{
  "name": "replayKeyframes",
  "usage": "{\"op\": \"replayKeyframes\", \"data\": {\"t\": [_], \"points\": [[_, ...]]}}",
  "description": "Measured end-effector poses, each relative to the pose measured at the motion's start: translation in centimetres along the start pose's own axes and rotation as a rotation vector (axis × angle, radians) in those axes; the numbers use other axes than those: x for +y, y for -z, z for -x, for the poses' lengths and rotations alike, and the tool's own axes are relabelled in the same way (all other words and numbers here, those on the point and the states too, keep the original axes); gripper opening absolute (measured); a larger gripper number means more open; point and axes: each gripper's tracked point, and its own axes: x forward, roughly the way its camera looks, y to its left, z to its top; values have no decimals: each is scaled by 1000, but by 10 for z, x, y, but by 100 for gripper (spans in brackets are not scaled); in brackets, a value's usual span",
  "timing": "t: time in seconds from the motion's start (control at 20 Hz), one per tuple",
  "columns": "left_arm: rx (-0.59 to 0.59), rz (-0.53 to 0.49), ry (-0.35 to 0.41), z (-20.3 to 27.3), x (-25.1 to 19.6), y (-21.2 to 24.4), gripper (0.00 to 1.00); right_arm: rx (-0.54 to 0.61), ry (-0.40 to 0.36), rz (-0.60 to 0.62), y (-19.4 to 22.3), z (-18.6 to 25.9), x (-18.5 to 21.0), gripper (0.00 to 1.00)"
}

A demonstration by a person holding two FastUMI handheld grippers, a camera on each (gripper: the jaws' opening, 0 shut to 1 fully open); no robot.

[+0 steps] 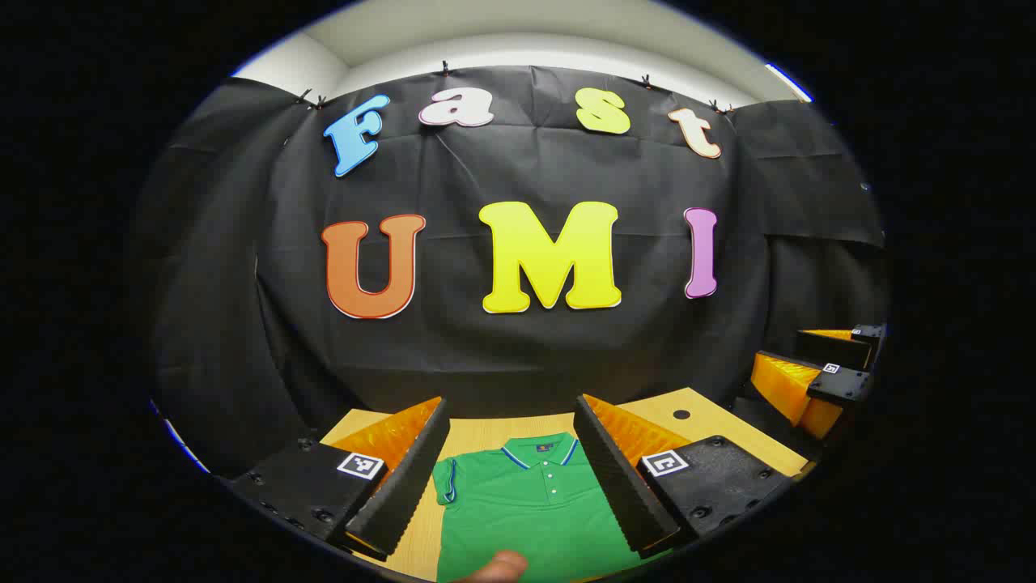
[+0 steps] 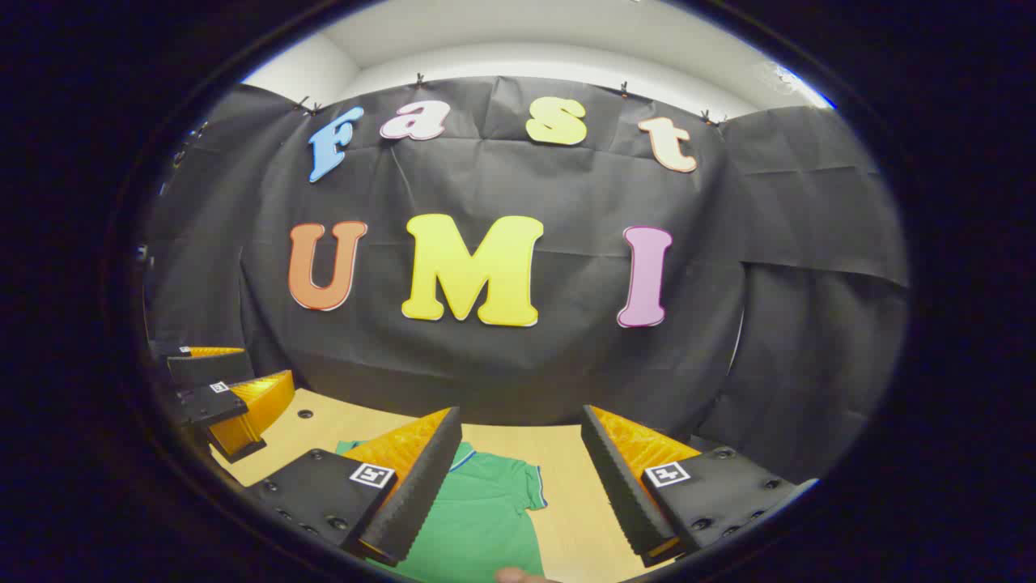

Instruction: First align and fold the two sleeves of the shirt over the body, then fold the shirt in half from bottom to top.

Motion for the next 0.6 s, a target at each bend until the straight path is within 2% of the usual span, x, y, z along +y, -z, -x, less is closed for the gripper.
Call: {"op": "replayKeyframes", "data": {"t": [0.6], "points": [[10, 7, -21, -8, -9, 3, 100, 22, -30, 18, 6, -15, 2, 95]]}}
